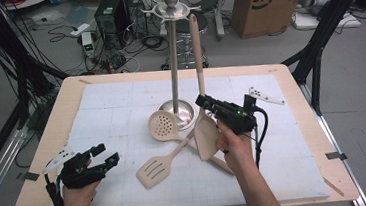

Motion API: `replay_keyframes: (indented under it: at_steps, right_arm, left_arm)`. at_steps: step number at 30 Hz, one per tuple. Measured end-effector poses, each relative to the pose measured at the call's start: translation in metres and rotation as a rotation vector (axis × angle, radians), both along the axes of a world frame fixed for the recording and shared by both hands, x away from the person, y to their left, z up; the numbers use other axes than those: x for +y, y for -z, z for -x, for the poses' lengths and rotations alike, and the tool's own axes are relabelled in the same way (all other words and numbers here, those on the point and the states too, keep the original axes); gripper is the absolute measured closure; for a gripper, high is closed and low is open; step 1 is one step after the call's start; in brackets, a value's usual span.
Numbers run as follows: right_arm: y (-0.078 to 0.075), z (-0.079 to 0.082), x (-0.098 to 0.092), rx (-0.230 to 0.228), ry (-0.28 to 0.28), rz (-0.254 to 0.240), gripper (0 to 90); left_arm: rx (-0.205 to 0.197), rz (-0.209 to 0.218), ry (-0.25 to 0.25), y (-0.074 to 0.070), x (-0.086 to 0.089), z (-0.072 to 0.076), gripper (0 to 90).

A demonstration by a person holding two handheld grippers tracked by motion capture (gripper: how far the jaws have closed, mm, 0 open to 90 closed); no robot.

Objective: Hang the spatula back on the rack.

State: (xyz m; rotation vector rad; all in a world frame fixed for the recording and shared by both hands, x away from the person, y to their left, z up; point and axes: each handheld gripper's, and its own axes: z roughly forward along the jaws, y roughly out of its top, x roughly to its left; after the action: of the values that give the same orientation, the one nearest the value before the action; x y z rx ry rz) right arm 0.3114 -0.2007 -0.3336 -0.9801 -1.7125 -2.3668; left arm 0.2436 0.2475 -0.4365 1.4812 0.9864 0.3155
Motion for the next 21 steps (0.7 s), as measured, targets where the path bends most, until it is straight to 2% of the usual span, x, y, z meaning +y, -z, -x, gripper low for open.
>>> replay_keyframes:
  at_steps: [4,11,18,21]
  right_arm:
    - [0.001,-0.003,0.001,0.010,-0.001,-0.009,78.8]
    - [0.003,-0.007,0.006,0.015,-0.010,0.004,78.8]
    - [0.006,-0.009,0.010,0.011,0.007,0.038,78.2]
    - [0.007,-0.012,0.011,0.037,0.016,0.053,75.9]
  left_arm:
    - [-0.001,-0.002,-0.001,0.000,0.000,0.000,23.3]
    - [0.000,0.003,-0.003,0.000,0.001,0.000,23.3]
    - [-0.002,0.000,-0.003,0.000,0.001,0.000,23.3]
    - [-0.001,0.000,-0.003,0.000,0.001,0.000,23.3]
